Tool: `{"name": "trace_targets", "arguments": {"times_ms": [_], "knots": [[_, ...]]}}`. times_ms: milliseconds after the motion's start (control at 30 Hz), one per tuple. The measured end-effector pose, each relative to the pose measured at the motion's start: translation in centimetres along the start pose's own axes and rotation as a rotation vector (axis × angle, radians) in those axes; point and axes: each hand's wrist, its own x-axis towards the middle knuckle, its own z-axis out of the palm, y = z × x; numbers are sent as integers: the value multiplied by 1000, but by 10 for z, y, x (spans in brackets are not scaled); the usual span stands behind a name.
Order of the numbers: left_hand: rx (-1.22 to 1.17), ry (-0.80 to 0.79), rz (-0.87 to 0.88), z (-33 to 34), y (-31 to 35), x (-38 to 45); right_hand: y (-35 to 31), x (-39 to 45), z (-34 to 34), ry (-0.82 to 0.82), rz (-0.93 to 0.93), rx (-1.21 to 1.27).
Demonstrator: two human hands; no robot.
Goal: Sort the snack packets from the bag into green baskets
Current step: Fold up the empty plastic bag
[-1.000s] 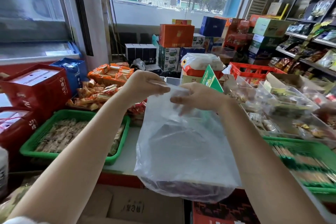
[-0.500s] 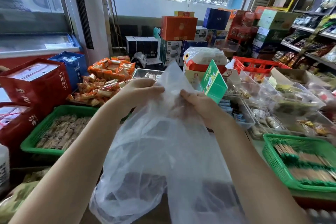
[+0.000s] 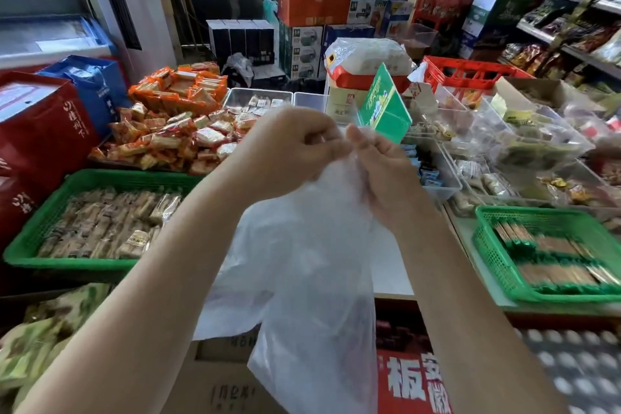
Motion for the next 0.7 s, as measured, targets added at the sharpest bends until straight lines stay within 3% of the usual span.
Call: {"name": "trace_targets", "arguments": {"times_ms": [100,200,300,500,700], "knots": [[-1,-76,-155,24,-32,7,25,2,-13,120,9,-95],[-127,-117,-311,54,-80,-6,50,-7,-37,234,42,-351],[-197,-109,-289,84,-104,-22,70,-15,-58,216,43,-510],[-175,-126,-191,121,-109,-24,86,-24,-68,27,-29,-616],[-220,-45,-265,139,-118,-29,85,-31,-84,151,-44,-524]]}}
